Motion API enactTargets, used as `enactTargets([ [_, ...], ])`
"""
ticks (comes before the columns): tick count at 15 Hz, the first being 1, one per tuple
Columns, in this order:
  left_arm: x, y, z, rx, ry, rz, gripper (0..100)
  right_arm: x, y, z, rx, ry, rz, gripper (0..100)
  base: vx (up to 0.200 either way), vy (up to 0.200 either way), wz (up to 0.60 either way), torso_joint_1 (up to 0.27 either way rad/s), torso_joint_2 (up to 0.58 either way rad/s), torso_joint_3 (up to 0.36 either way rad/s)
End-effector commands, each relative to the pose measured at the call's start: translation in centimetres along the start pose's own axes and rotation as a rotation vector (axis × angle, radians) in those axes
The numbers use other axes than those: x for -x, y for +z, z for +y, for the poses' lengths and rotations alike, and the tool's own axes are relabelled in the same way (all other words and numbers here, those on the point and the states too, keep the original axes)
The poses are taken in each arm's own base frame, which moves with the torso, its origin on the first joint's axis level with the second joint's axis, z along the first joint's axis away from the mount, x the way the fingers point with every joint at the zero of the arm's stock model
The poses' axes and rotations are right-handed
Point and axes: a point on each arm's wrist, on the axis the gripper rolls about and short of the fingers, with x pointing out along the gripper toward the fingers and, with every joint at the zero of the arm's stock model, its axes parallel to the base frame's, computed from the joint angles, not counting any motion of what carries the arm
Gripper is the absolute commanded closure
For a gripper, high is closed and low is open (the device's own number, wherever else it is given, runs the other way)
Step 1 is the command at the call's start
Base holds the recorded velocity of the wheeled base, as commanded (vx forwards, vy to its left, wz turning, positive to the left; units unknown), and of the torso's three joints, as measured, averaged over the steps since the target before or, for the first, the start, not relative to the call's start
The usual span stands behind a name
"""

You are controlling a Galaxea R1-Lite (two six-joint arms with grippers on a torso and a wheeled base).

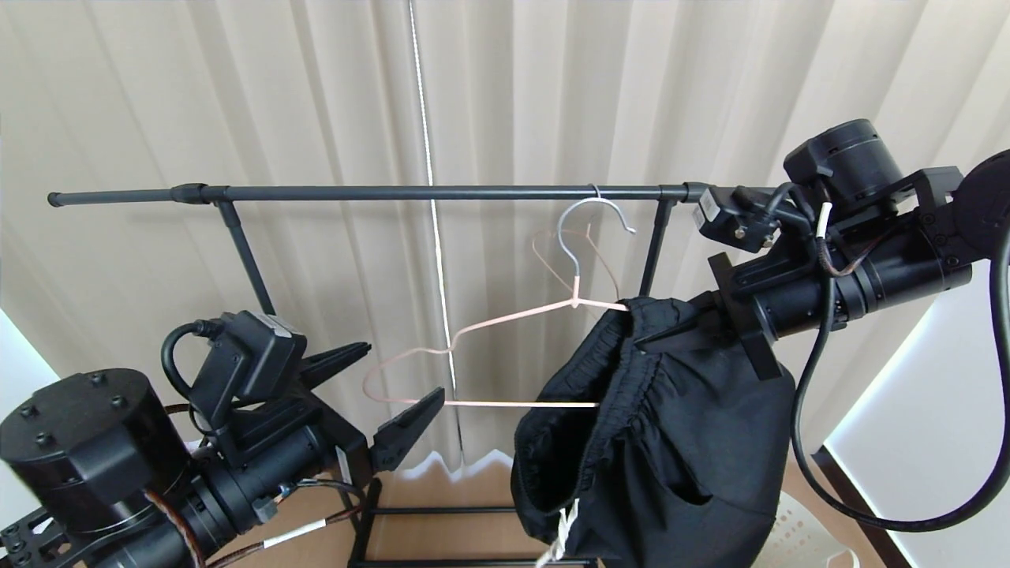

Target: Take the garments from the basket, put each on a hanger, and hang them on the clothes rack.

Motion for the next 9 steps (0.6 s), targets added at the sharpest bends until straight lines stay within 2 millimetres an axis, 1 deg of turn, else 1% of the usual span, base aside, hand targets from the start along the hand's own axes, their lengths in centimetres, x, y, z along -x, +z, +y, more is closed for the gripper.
enactTargets([
  [1,-0.2,-0.4,-0.9,-0.011,-0.041,0.016,0,0.2,0.2,0.2,0.008,-0.001,-0.006,100,0.000,0.000,0.00,0.000,0.00,0.000],
  [3,0.4,0.0,-1.1,0.000,-0.085,-0.009,0,0.4,0.3,0.1,0.003,-0.009,-0.008,100,0.000,0.000,0.00,0.000,0.00,0.000],
  [5,1.9,1.1,-0.1,0.041,-0.082,-0.062,0,0.7,0.4,0.2,-0.021,-0.017,-0.014,100,0.000,0.000,0.00,0.000,0.00,0.000],
  [6,2.3,1.3,0.3,0.053,-0.081,-0.069,0,0.8,0.5,0.3,-0.035,-0.020,-0.017,100,0.000,0.000,0.00,0.000,0.00,0.000],
  [7,3.0,1.4,0.7,0.098,-0.072,-0.056,0,1.0,0.8,0.3,-0.052,-0.027,-0.025,100,0.000,0.000,0.00,0.000,0.00,0.000],
  [9,3.9,2.4,2.3,0.272,0.003,-0.021,0,1.8,1.1,0.7,-0.051,-0.041,-0.039,100,0.000,0.000,0.00,0.000,0.00,0.000],
])
